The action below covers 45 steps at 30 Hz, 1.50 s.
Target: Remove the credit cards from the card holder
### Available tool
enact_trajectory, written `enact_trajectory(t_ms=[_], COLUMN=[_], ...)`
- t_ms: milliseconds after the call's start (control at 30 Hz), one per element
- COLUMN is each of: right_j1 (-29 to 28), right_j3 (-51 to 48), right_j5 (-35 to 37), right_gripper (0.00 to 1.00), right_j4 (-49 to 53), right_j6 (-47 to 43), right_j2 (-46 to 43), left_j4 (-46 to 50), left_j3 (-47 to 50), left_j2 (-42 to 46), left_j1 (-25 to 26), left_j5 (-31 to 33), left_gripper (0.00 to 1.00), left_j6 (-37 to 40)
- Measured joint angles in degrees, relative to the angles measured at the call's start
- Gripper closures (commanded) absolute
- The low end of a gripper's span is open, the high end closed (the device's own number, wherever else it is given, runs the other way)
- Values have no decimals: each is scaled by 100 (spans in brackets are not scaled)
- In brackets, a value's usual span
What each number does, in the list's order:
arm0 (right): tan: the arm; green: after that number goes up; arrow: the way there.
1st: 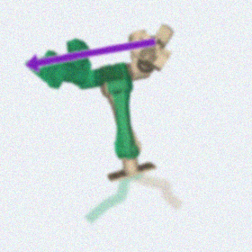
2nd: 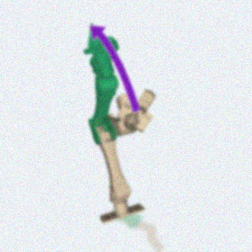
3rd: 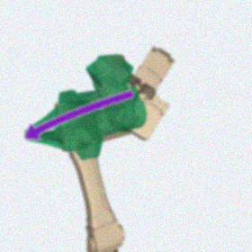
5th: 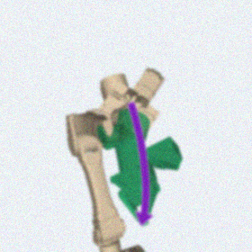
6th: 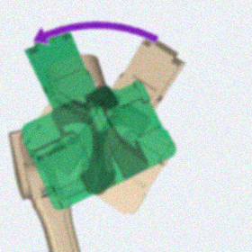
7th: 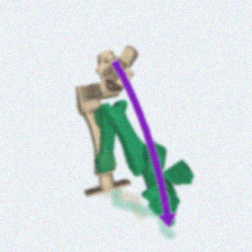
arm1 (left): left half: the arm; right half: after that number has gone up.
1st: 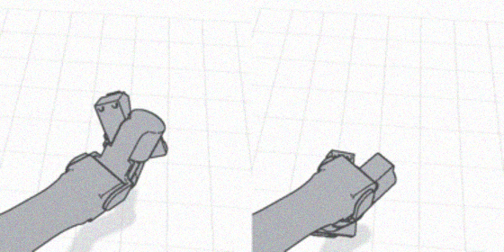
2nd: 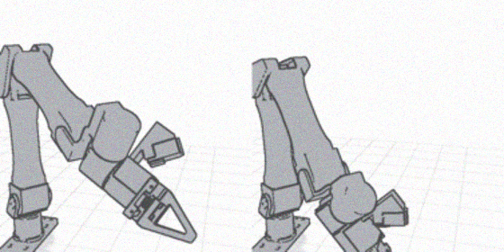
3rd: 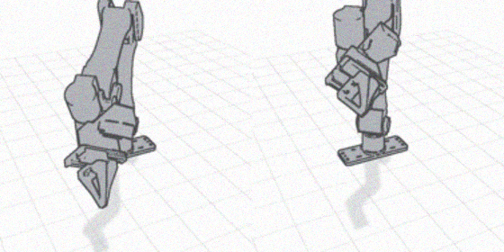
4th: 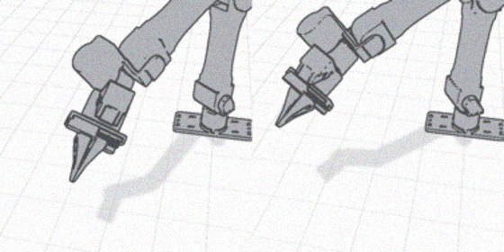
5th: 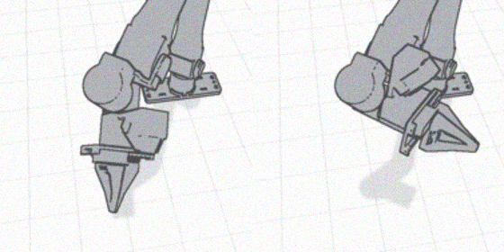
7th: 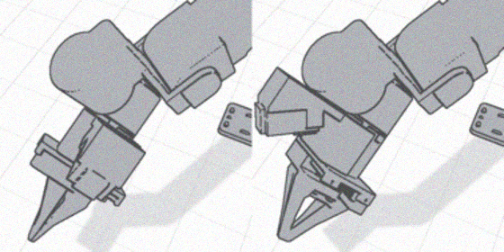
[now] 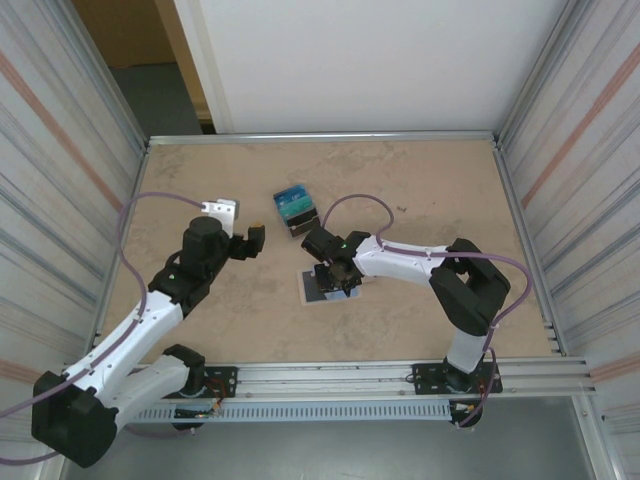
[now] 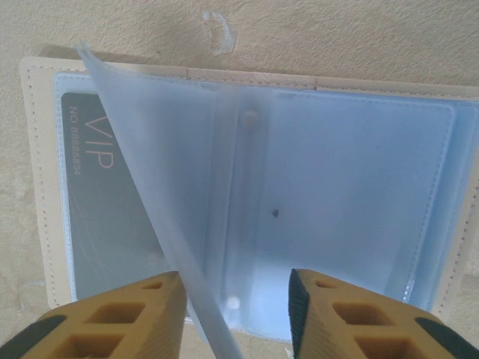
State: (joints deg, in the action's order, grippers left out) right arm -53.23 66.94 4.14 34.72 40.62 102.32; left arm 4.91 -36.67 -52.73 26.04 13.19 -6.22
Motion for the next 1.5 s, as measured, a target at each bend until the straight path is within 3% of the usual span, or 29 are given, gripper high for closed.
enact_trajectory(t_ms=[200, 467, 767, 1167, 1500], right_j1=[-7, -184, -278, -186, -168], right_j3=[0, 118, 181, 26, -90], right_j5=[52, 376, 573, 658, 811], right_gripper=[55, 71, 81, 83, 75], right_j4=[2, 205, 317, 442, 490], right_j6=[59, 92, 98, 376, 730], right_j2=[0, 81, 85, 55, -92], left_j4=[50, 105, 125, 127, 105], left_j3=[0, 0, -46, -201, -337], left_j2=[-129, -227, -378, -1047, -1709], left_j1=[175, 293, 498, 1325, 1729], left_j5=[103, 199, 254, 798, 1045], left_gripper=[1, 1, 1, 1, 1], left_j6=[0, 0, 7, 184, 240])
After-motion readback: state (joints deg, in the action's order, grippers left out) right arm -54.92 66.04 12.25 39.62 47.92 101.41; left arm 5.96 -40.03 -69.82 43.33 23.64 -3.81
